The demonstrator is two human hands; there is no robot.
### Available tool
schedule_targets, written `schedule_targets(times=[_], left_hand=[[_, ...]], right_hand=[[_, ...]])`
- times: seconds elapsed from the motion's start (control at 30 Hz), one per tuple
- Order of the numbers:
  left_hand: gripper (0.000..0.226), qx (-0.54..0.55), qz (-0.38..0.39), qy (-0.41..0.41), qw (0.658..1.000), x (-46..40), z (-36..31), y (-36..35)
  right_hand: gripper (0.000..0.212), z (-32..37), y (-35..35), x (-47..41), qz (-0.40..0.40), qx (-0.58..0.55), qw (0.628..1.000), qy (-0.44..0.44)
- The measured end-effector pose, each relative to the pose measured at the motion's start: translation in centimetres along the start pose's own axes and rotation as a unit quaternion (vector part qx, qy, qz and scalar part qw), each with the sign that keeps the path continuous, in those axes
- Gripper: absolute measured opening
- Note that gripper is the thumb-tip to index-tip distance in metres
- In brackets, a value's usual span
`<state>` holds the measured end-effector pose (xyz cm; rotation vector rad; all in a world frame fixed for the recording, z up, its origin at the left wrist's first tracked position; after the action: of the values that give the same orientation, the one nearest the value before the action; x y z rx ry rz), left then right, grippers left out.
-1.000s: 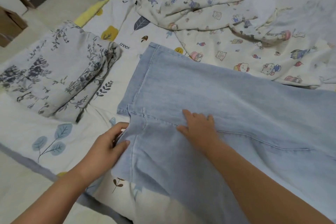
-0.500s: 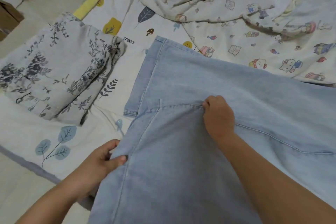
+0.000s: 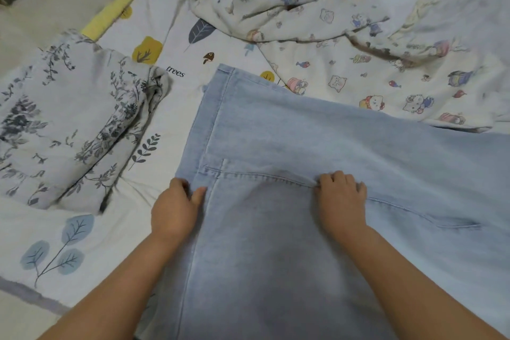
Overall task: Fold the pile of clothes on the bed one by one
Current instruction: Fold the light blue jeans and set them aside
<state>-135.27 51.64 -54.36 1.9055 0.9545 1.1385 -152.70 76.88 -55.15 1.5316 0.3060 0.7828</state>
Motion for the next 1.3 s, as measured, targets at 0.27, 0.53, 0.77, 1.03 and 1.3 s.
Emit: schedule_targets(times=[0.27,0.53,0.77,1.03,1.3], left_hand=[[0.014,0.007,-0.089,0.032,0.995,-2.4,2.0,2.0],[0.032,-0.062,-0.055,-0.162,0.983,2.1,-6.3,0.9],[0.022,-0.144,0.211,-0.323,0.911,13.9,-12.3,-8.8],[0.026,-0.175,0.267,-0.433,0.843,27.3,-16.8,-17.2],[0.035,-0.176,0.248,-0.501,0.81,39.1,-20.4,-24.8]], right_hand=[[0.029,4.0,1.2,-0.9,-0.081,-0.084,0.989,0.085],[0.044,-0.9,2.5,6.1,-0.075,-0.089,0.993,0.017],[0.046,-11.4,0.3,18.2,0.056,-0.097,0.989,-0.097],[0.05,-22.6,-0.7,28.0,0.076,-0.069,0.973,-0.208],[0.064,-33.8,-2.8,32.4,0.08,-0.018,0.976,-0.204]])
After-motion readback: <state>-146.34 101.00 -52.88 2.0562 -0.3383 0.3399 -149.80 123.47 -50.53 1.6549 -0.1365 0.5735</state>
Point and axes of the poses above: each hand's wrist, its own x-axis away from the middle knuckle, its own y-axis out of the back of the hand, z = x × y, the point moved 8 cm from there along -x, towards the middle knuckle, and after that the axes turned 15 degrees about y, right-handed, at the moved point
